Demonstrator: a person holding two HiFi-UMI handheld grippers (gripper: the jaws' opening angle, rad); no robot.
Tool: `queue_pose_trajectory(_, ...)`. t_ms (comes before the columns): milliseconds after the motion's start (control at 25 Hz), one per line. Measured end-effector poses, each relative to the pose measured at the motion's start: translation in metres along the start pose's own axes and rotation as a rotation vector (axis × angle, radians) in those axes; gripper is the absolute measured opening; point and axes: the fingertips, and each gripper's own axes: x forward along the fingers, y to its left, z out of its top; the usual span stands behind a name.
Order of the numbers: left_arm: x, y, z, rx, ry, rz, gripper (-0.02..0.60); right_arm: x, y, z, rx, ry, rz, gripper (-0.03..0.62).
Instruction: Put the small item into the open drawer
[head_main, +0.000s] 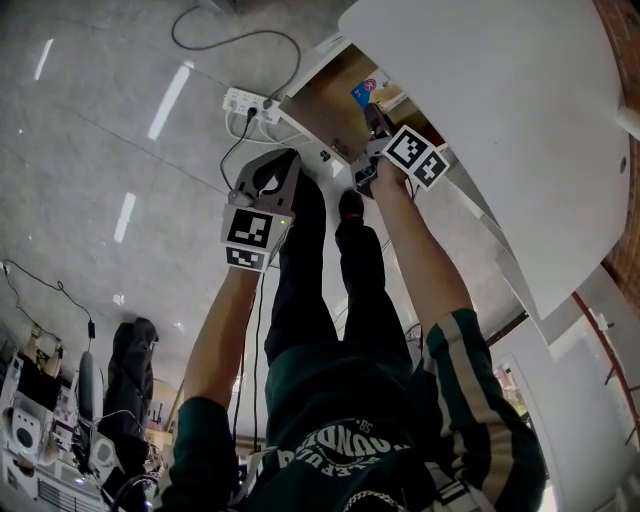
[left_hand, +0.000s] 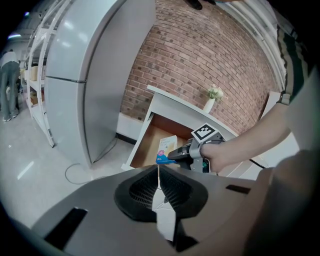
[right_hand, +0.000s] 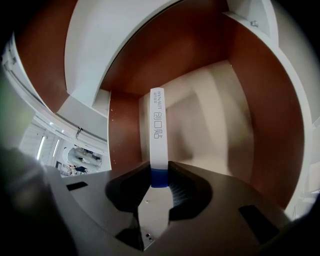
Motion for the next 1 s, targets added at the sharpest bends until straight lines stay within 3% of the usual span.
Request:
queue_pose_trajectory(200, 0.000, 0.002, -0.005, -0.010, 0.011, -0.002, 0.025, 0.009, -0.004, -0.008, -0.104, 0.075, -0.049, 0.111)
queue_pose_trajectory(440, 0.000, 0.012, -0.007, -0.022, 0.015, 0.011, 0.025, 0.017, -0.008, -0.016, -0.147, 0.134, -0.069, 0.112)
queue_pose_trajectory(1000, 0.008, 0.012, -0.006, -0.048, 0.032, 0.010, 0.025, 0.020, -0.018, -0.008, -0.196, 0.131, -0.116, 0.146)
